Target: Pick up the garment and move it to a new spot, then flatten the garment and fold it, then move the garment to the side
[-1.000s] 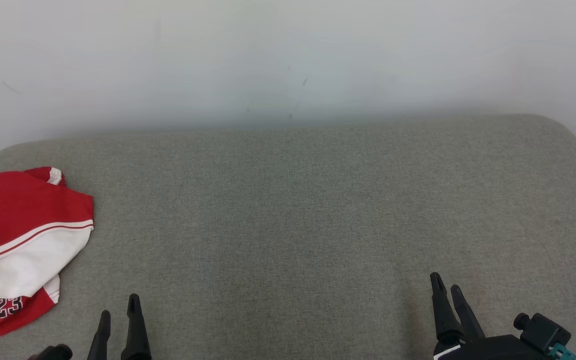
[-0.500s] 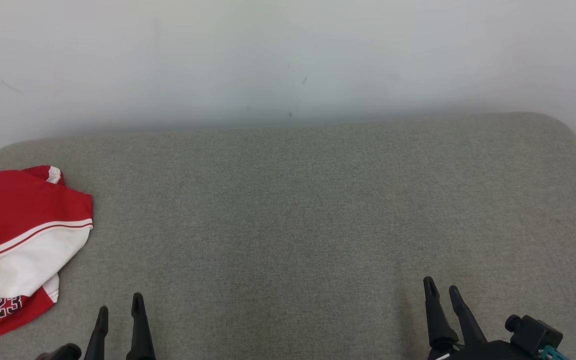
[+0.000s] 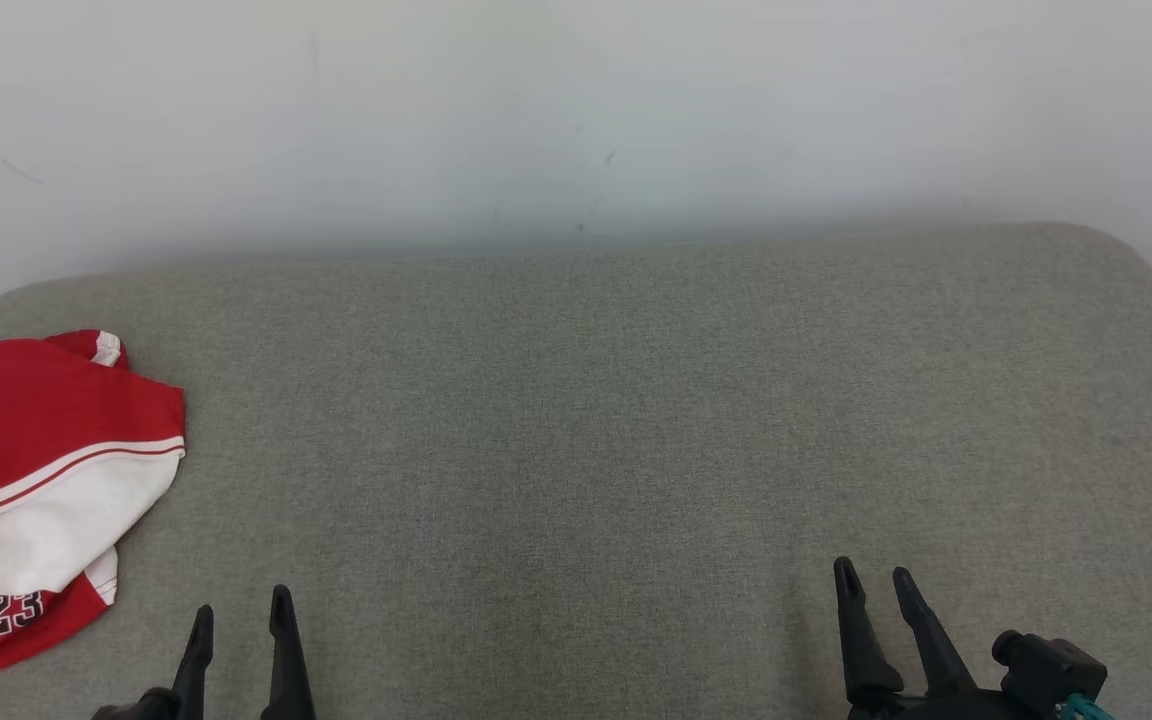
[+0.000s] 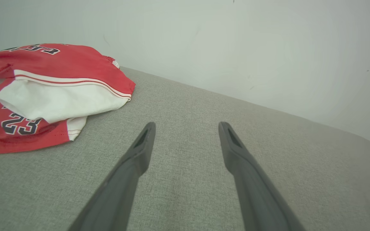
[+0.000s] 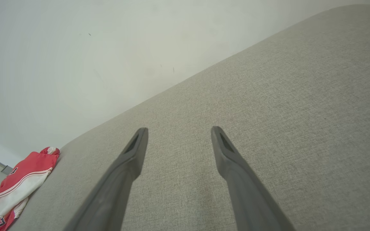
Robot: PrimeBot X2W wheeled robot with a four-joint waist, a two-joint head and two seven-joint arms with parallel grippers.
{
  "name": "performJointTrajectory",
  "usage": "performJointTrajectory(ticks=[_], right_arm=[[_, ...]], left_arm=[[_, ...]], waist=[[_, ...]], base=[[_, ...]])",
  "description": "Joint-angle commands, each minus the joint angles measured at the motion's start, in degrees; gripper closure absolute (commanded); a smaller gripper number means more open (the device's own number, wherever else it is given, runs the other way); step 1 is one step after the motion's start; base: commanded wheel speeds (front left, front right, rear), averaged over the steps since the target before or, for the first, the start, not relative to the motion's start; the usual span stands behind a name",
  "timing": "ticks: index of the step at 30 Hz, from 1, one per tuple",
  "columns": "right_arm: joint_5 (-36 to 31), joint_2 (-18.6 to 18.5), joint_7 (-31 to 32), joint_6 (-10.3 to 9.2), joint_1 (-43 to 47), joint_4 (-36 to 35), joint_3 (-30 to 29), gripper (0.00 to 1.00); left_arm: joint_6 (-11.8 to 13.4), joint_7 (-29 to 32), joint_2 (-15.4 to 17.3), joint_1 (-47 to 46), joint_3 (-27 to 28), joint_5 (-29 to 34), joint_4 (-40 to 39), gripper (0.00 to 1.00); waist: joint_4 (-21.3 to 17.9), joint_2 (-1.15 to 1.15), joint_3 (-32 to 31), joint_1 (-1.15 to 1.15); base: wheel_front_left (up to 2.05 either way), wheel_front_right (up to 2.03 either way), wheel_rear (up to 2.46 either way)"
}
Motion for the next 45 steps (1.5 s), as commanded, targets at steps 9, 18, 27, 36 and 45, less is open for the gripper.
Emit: performJointTrajectory(ticks=[9,18,27,36,45], right_arm=[[-5.57,-0.04,-1.57,-0.09,0.58,-0.27,0.68,0.0],[-9.3,-0.03,-2.65,-0.1,0.9,-0.34,1.12,0.0],[-13.0,-0.03,-3.78,-0.11,1.02,-0.19,0.52,0.0],[-15.84,-0.02,-4.53,-0.12,1.28,-0.42,-0.05,0.0],[-16.74,-0.02,-4.7,-0.12,1.61,-0.6,-0.17,0.0]], left_arm=[[0.59,-1.58,0.33,0.94,-0.37,5.35,-0.78,0.0],[0.9,-2.64,0.36,1.47,-0.53,9.57,-1.14,0.0],[1.31,-3.69,0.39,2.15,0.2,13.34,-1.39,0.0],[1.09,-4.53,0.41,2.49,0.68,16.24,-0.86,0.0],[1.22,-4.73,0.39,2.82,0.96,16.61,0.17,0.0]], waist=[[-0.08,0.0,0.0,0.0],[-0.23,0.0,-0.02,0.0],[-0.48,0.0,-0.13,0.0],[-0.53,0.0,-0.02,0.0],[-0.25,0.0,0.16,0.0]], base=[[0.0,0.0,0.0],[0.0,0.0,0.0],[0.0,0.0,0.0],[0.0,0.0,0.0],[0.0,0.0,0.0]])
